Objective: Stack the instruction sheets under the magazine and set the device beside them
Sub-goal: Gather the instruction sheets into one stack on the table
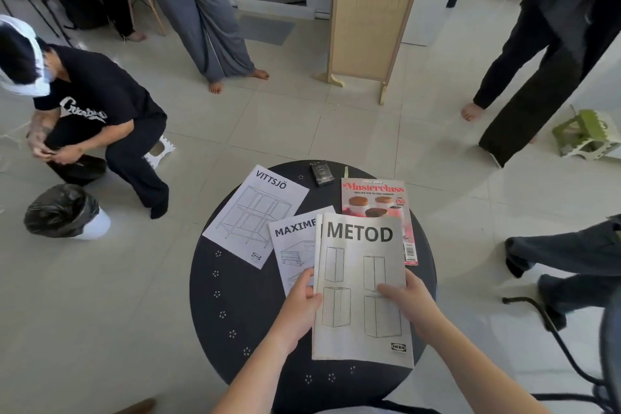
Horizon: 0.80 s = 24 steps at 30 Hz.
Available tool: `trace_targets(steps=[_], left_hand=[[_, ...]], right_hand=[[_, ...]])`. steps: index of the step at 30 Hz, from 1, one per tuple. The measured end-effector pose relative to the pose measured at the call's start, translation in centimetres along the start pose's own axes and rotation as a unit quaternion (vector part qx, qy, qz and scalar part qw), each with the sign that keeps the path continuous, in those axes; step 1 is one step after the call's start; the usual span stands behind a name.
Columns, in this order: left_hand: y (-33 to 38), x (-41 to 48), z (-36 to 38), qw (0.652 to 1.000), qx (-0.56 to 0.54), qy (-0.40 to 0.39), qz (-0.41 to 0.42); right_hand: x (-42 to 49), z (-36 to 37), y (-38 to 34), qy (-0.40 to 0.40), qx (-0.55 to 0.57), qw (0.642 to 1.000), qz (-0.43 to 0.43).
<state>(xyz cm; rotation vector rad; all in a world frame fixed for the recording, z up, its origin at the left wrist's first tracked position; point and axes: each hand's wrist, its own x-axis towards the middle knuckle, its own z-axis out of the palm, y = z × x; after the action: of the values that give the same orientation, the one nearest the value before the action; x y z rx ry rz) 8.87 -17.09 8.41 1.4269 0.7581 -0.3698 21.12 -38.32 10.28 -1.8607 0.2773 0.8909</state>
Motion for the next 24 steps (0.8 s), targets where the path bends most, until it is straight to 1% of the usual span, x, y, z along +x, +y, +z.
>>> trace_targets(steps=[3,8,12,15,17,20,22,24], left_hand=[[0.1,0.4,0.6,1.0,-0.009,0.004,-0.011],[0.3,1.4,1.6,1.0,-0.016,0.004,-0.021],[0.0,2.6,2.2,1.0,-0.004,-0.016,-0.023],[0.1,3.2,2.3,0.999,-0.014,0.001,-0.037],[0.4,3.3,2.1,0.998,-0.029,0.025,-0.056],[-0.2,4.2,1.4,0.995,-0.027,0.079,-0.052],[-1.0,5.1,0.8,0.987,0.008,0.15,-0.049],[-1.5,5.8,0.0,0.972,0.035,0.221,-0.067]], right_hand=[[0.6,-0.8,-0.1,0.002,0.003,1.0,0.001],[1.8,-1.8,-0.4,-0.02,0.006,1.0,0.003],[2.7,-2.1,-0.4,-0.038,-0.006,0.999,0.0],[3.5,-2.4,-0.2,-0.024,-0.012,1.0,-0.008],[3.6,-2.6,-0.4,-0.012,-0.005,1.0,-0.018],[4.1,-3.1,-0.5,0.0,0.008,1.0,-0.026],[4.5,-3.4,-0.4,0.012,0.013,1.0,-0.025],[5.0,-3.9,-0.1,0.021,0.022,0.999,-0.02]])
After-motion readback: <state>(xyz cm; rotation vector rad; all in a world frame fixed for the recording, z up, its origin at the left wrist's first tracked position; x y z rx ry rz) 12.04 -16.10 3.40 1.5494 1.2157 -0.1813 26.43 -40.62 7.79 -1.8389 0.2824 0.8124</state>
